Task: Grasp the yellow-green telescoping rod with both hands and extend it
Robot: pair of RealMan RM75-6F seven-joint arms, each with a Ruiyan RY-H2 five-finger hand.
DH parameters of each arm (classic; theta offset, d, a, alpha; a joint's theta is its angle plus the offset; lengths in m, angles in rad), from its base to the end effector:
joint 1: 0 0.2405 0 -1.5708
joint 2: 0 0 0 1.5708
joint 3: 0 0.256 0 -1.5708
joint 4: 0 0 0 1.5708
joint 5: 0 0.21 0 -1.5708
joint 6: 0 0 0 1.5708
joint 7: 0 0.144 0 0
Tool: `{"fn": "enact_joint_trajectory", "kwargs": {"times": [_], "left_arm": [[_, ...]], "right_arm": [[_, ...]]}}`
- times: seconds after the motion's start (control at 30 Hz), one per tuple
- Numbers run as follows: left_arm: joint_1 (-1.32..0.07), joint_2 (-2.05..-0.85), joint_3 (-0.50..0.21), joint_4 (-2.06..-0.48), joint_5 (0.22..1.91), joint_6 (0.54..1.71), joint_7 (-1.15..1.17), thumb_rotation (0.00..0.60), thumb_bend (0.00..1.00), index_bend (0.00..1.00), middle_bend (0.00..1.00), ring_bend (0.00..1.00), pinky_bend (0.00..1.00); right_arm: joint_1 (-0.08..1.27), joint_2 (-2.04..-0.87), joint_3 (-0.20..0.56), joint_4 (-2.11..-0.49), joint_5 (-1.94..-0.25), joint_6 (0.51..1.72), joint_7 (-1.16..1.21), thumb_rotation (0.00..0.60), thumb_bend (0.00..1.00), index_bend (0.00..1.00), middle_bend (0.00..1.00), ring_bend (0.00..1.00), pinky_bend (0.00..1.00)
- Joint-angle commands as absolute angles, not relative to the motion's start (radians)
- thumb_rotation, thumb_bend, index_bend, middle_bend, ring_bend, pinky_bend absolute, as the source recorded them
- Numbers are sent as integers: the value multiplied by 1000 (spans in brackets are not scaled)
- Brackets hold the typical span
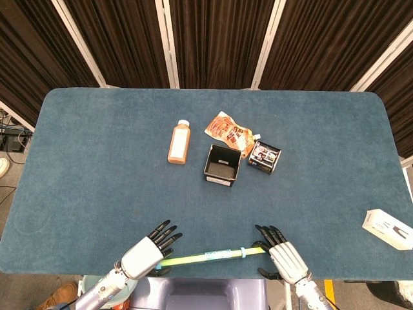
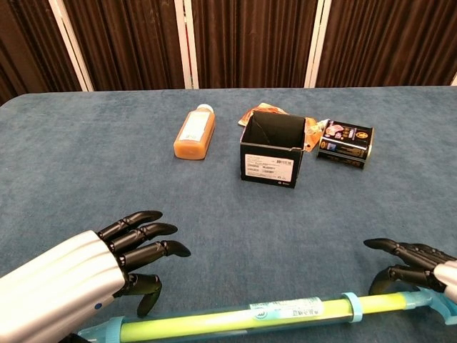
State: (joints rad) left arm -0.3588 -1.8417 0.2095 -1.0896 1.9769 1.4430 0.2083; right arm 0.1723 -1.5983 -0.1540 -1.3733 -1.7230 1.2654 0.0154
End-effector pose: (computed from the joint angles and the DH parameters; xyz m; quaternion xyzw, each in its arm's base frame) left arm -0.1900 0.1575 -0.0846 -0.8118 -0.1802 -0.4767 0.2852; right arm -0.2573 -0.1416 -0.0375 0.7184 -0.4633 0.3909 0.3413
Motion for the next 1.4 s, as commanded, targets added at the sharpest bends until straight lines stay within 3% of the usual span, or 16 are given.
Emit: {"fn": "enact_joint_trajectory", "kwargs": {"times": [0.03, 0.27, 0.43, 0.6, 1.4], "left_arm": [[-359, -1840, 212, -1092, 1979, 1447, 206, 600, 413, 653, 167, 72, 52], [-360, -1833, 215, -1111, 1981, 1454, 210, 600, 413, 655, 168, 72, 52], [-355, -1820, 214, -1122, 1981, 1469, 217, 600, 412, 657, 169, 72, 52], [-354, -1812, 210, -1126, 1974, 1468, 220, 600, 411, 658, 170, 72, 52], [-335, -1677, 230, -1188, 2017, 1581, 199, 600, 415, 661, 173, 72, 52]], "right_arm": [[176, -1604, -155, -1367, -1724, 1265, 20, 600, 302, 355, 0, 0, 0], [183, -1626, -152, -1326, -1723, 1271, 45, 600, 326, 516, 47, 0, 0], [181, -1648, -142, -1283, -1730, 1305, 81, 600, 336, 691, 158, 31, 0], [181, -1655, -139, -1260, -1729, 1319, 95, 600, 335, 798, 232, 54, 2], [211, -1571, -56, -1311, -1687, 1360, 38, 600, 331, 847, 239, 59, 8]]}}
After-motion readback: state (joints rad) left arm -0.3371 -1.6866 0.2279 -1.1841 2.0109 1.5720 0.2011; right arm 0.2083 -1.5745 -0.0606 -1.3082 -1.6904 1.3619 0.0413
